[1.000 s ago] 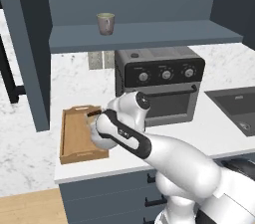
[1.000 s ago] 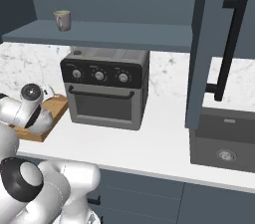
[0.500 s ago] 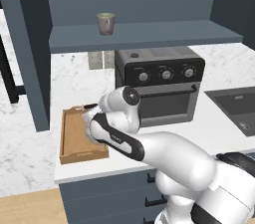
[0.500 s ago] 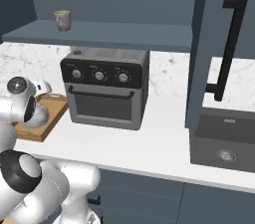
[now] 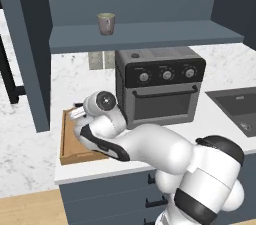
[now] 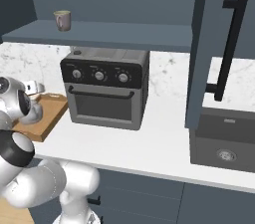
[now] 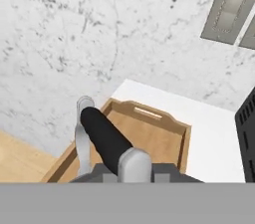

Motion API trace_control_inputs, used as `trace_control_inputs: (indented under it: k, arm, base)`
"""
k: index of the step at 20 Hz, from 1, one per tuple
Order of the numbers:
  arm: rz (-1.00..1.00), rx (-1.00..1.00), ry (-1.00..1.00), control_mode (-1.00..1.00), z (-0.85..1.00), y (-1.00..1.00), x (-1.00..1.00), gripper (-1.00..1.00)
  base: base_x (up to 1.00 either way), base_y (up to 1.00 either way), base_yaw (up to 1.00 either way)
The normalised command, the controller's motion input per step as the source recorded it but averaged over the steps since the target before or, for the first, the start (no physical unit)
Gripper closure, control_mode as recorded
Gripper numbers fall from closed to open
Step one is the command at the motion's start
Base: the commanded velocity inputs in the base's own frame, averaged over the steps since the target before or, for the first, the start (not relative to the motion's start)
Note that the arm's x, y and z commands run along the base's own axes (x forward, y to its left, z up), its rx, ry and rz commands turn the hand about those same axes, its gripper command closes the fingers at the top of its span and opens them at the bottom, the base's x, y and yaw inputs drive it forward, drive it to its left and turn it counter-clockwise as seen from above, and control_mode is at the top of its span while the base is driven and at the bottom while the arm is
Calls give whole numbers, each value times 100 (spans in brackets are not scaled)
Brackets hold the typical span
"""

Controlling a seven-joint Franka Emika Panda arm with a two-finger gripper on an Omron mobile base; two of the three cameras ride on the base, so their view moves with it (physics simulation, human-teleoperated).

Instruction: Pick the kettle from the counter and place it on the tray. Then pick the mug from the cabinet and place it on the tray. Then close the cabinet doors.

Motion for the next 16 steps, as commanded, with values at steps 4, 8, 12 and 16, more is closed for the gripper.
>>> trace_control_inputs:
  k: [4,8,12,16]
  arm:
    - [-12,0,0,-100,-3,0,10,100]
    - [-17,0,0,-100,0,0,25,100]
    - [-32,0,0,-100,0,0,35,100]
    - [-36,0,0,-100,-2,3,19,100]
  base:
    - [0,0,0]
    - [0,0,0]
    - [0,0,0]
    - [0,0,0]
